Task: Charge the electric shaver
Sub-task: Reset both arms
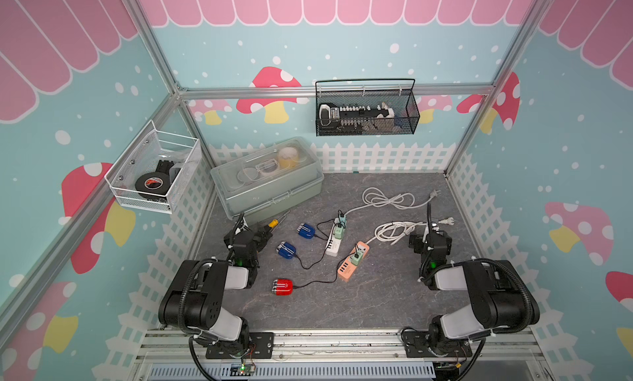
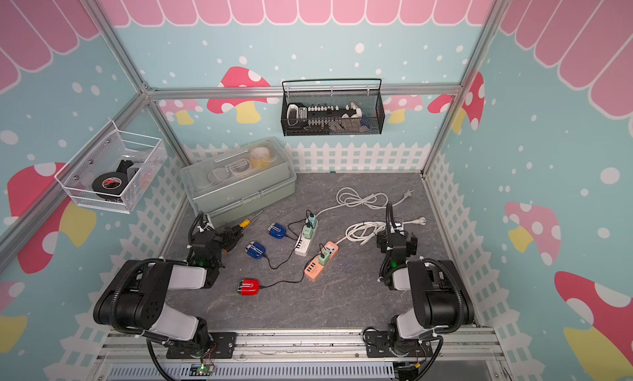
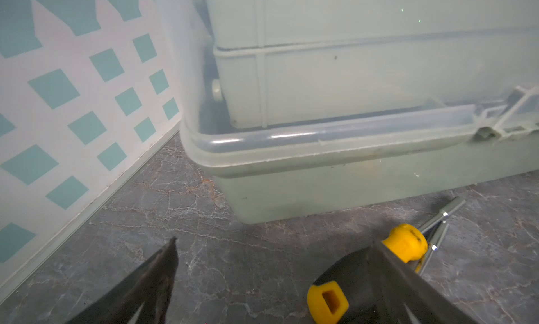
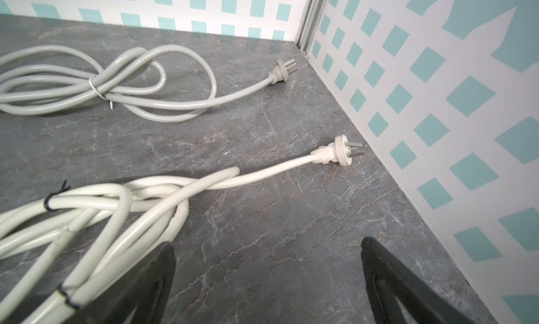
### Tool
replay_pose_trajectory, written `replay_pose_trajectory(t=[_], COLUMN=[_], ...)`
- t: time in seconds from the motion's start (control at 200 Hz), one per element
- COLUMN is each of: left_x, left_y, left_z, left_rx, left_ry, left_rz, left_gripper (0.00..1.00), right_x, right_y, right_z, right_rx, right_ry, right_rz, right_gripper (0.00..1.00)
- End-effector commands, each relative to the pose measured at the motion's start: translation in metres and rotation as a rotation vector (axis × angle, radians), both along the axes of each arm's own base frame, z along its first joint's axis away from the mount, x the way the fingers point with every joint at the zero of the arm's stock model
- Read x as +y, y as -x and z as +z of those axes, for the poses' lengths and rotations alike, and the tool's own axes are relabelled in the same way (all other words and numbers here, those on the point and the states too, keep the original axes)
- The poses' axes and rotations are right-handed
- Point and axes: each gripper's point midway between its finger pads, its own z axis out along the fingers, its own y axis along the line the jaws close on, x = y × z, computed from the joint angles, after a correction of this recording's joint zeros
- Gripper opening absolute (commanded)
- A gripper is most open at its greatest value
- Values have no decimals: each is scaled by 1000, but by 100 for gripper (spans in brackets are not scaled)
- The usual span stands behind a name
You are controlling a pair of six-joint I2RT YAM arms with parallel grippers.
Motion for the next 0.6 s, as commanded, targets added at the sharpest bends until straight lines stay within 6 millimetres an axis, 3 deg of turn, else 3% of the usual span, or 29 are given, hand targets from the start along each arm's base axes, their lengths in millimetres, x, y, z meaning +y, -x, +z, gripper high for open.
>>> replay_pose_trajectory(t=[0.0,0.59], left_x=[-3,-4], left_y=[-14,-15], left_z=[23,25], left_rx=[-79,-77], left_ry=[-4,-12], left_rz=[-27,-30], left_gripper=[99,99], right_x=[5,12], right_y=[-16,-18], right_z=[22,21], right_rx=[-68,-56], right_ry=[15,17], right_rz=[16,65], right_gripper=[99,99])
